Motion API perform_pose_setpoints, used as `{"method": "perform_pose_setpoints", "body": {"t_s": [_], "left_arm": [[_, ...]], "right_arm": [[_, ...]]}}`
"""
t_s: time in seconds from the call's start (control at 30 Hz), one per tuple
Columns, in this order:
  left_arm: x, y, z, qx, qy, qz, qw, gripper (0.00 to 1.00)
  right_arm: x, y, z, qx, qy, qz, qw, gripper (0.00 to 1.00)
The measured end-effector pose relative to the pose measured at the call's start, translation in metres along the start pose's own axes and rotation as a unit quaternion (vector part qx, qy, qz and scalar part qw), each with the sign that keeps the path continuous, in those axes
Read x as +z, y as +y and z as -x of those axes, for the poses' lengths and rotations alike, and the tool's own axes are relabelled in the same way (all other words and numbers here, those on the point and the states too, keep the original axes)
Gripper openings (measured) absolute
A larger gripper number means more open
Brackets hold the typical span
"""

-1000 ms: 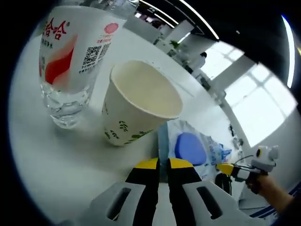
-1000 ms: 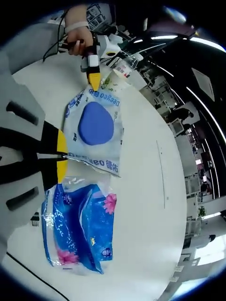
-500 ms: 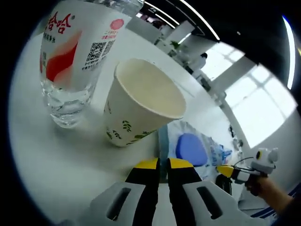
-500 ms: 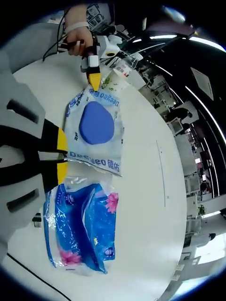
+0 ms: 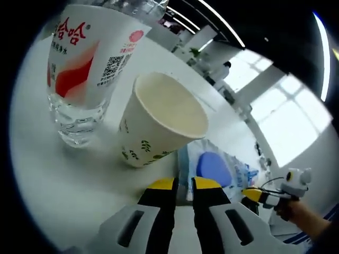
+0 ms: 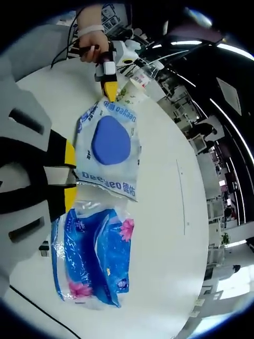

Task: Arrange the tabletop items into an orderly group along one side of the table until the central work area is clear of visible clutter.

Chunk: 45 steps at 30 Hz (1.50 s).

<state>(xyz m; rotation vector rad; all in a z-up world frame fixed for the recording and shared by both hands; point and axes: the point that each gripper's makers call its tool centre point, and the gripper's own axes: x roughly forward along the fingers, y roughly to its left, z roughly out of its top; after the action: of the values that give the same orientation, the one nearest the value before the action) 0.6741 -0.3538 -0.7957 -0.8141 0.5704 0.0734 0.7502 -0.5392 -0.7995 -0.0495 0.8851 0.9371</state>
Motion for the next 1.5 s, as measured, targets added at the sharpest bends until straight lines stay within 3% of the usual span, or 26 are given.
{"method": "perform_pose_setpoints", "body": {"t_s": [0.47,0.53,0.63,0.73,0.93,1.03,1.17,1.4,1.5], "left_arm": [[0.002,0.004,0.017,-0.011,-0.006,-0.004,0.9999,0.12],[0.002,0.001,0.024,-0.015,-0.002,-0.005,0.9999,0.17],[0.002,-0.009,0.037,-0.033,0.001,-0.021,0.9992,0.2],[0.003,-0.014,0.048,-0.048,0.004,-0.056,0.9973,0.21],[0.013,-0.021,0.07,-0.066,-0.01,-0.115,0.9911,0.25],[0.012,-0.025,0.079,-0.085,-0.003,-0.169,0.982,0.32],[0.014,-0.022,0.092,-0.09,-0.004,-0.155,0.9839,0.43],[0.025,-0.026,0.123,-0.088,-0.024,-0.222,0.9708,0.73],[0.029,-0.027,0.14,-0.087,-0.035,-0.226,0.9697,0.82]], "right_arm": [[-0.007,0.004,0.023,-0.002,0.001,0.028,0.9996,0.14],[-0.007,0.008,0.029,-0.002,0.002,0.062,0.9981,0.16],[-0.008,0.015,0.037,0.004,-0.005,0.075,0.9972,0.21],[-0.002,0.025,0.044,0.026,-0.033,0.116,0.9924,0.28],[-0.002,0.034,0.059,0.045,-0.052,0.135,0.9884,0.42],[-0.002,0.035,0.066,0.051,-0.061,0.148,0.9858,0.48],[0.0,0.037,0.08,0.053,-0.071,0.145,0.9854,0.57],[-0.007,0.042,0.108,0.049,-0.075,0.169,0.9815,0.78],[-0.014,0.037,0.122,0.043,-0.076,0.172,0.9811,0.85]]}}
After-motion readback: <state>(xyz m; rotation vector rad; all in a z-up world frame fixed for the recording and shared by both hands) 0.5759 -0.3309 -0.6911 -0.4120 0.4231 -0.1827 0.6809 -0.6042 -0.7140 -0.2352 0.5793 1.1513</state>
